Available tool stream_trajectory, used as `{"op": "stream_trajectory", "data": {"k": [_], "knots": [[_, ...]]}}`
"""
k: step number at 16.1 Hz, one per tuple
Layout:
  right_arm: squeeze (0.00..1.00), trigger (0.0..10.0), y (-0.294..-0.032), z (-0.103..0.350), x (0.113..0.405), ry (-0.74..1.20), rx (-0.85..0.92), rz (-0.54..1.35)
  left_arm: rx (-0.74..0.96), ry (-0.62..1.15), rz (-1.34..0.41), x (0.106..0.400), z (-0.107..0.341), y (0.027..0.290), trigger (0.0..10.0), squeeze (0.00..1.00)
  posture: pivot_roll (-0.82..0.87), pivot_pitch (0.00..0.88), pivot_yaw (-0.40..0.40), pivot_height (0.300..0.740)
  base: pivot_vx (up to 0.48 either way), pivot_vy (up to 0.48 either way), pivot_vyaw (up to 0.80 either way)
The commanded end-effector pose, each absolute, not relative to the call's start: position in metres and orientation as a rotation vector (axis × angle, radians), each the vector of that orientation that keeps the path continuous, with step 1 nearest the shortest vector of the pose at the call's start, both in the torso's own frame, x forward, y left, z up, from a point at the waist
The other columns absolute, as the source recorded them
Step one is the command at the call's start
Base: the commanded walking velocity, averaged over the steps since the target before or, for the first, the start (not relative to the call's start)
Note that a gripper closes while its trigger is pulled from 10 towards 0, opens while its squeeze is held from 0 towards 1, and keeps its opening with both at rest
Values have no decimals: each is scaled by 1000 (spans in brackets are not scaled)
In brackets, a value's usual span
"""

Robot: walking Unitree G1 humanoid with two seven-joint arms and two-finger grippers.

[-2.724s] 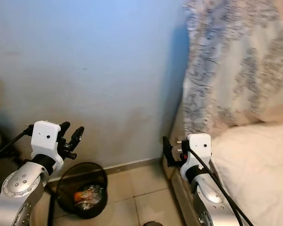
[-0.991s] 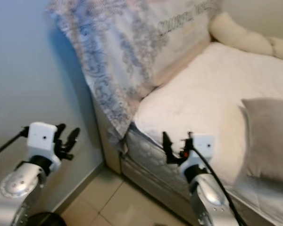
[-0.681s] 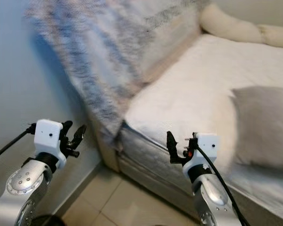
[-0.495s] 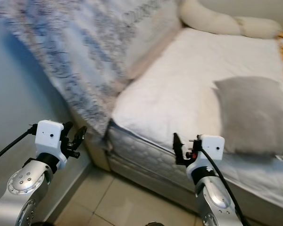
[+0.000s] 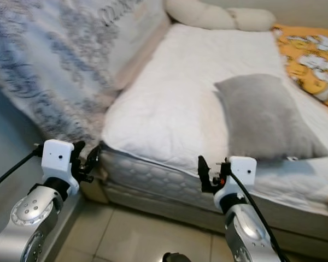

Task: Clean up the room

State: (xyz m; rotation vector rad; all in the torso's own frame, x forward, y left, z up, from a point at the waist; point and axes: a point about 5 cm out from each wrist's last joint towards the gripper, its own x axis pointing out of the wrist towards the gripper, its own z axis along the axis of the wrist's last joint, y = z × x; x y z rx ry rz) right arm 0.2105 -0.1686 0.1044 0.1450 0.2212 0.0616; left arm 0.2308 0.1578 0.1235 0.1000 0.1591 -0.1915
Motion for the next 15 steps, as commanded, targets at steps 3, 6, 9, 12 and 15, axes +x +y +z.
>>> {"op": "stream_trajectory", "data": {"k": [3,6,9,12,15], "knots": [[0,10000,-166,118,219,165,79,63,103,132,-173,227,126,159,10000,0,-8,0,1,740,0,0,-742],[0,10000,-167,115,219,158,48,54,91,130,-177,226,126,159,10000,0,-4,0,-5,740,252,0,-587],[0,10000,-167,113,214,169,31,68,84,127,-185,226,126,159,10000,0,-9,0,-2,740,280,0,0],[0,10000,-169,111,211,167,30,60,84,129,-203,226,125,157,10000,0,-19,0,8,740,282,0,0],[0,10000,-170,110,208,165,35,60,84,128,-209,228,125,157,10000,0,-20,0,10,740,284,0,-529]]}}
